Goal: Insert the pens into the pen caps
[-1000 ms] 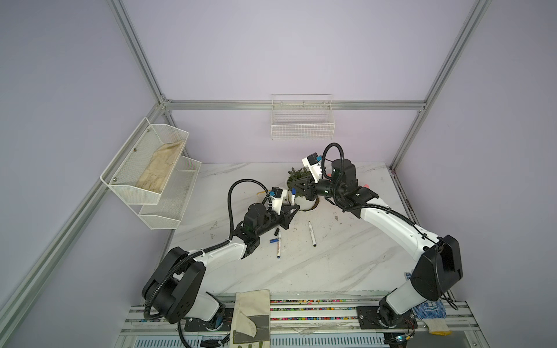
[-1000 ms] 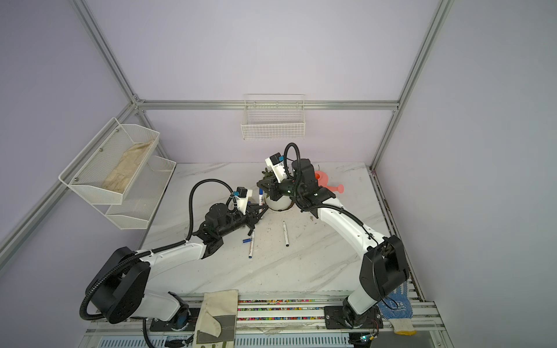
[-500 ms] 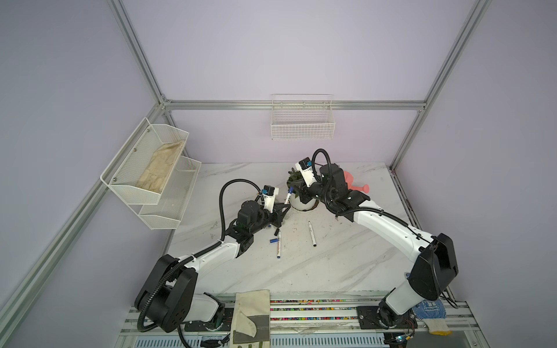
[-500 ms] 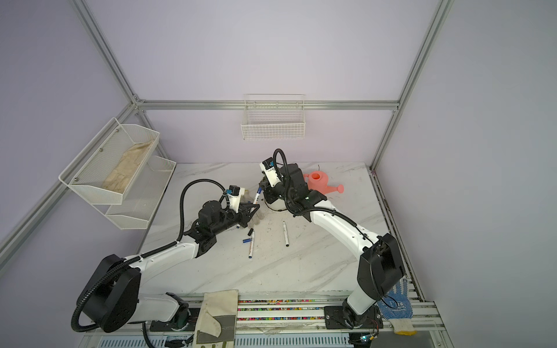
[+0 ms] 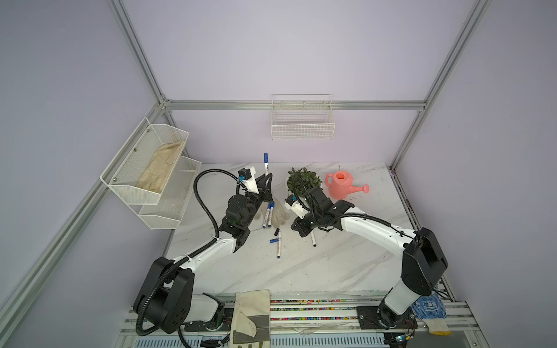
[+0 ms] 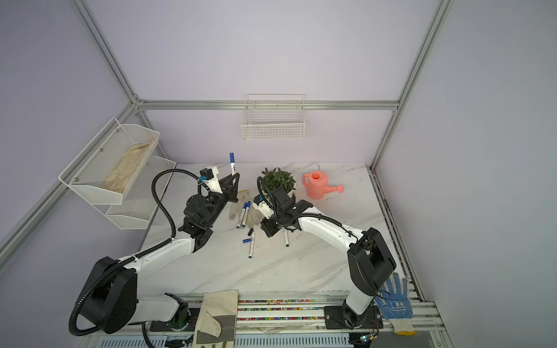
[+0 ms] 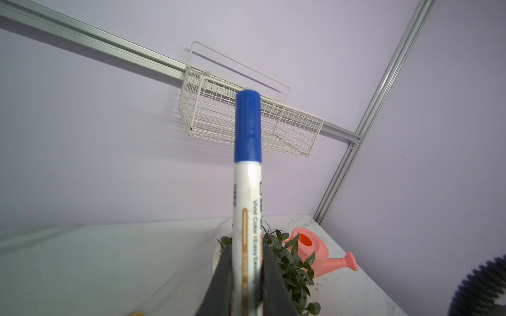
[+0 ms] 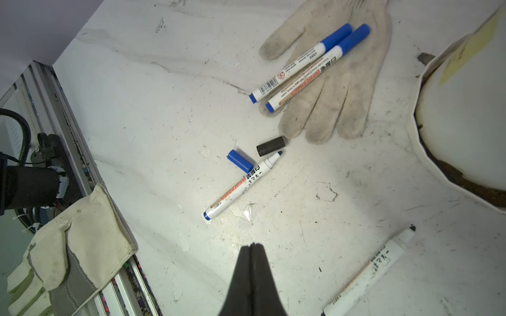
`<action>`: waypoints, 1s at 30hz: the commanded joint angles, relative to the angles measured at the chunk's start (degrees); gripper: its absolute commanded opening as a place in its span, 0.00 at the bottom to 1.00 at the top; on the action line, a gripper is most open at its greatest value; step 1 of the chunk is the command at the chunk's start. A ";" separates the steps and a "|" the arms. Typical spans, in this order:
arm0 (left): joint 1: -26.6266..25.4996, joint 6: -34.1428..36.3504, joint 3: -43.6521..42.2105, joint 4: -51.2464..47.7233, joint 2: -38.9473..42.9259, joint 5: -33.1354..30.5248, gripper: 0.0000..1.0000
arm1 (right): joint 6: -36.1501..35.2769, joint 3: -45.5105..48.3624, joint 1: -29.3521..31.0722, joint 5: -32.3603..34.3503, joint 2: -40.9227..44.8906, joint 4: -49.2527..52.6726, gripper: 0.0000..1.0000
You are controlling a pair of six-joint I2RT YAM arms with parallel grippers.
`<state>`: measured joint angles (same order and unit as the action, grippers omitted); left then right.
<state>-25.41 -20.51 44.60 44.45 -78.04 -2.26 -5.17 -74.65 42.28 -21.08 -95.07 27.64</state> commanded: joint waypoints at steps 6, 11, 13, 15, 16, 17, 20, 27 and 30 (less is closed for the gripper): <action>-5.28 5.95 2.05 -1.65 -0.36 -2.51 0.00 | 6.75 -2.68 -7.95 -8.30 8.26 -12.33 0.00; -9.55 7.94 -0.47 -4.33 -0.18 -4.27 0.00 | 12.96 -3.69 -12.11 -13.55 10.61 -23.61 0.29; -10.86 7.92 -1.63 -4.78 0.01 -4.95 0.00 | 13.56 -5.10 -12.31 -14.60 10.23 -25.08 0.35; -11.78 7.94 -2.38 -5.06 0.23 -5.59 0.00 | 13.54 -6.41 -12.31 -15.21 9.53 -25.11 0.36; -12.22 7.88 -2.75 -5.26 0.26 -6.02 0.00 | 13.60 -6.84 -12.29 -15.58 9.26 -25.25 0.37; -12.53 7.94 -3.00 -5.31 0.26 -6.29 0.00 | 13.69 -7.10 -12.27 -16.00 9.04 -25.27 0.37; -13.30 7.94 -3.29 -5.59 0.25 -6.63 0.00 | 14.73 -7.19 -12.30 -17.31 8.26 -26.33 0.37; -14.24 9.52 -3.38 -5.55 0.30 -5.07 0.00 | 16.81 -8.04 -12.37 -17.19 6.33 -29.29 0.36; -14.39 9.63 -3.51 -5.53 0.52 -4.64 0.00 | 16.99 -8.77 -12.48 -16.89 5.20 -29.43 0.36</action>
<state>-39.40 -12.60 43.40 37.08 -78.37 -7.51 10.79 -81.56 29.74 -37.32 -88.88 0.64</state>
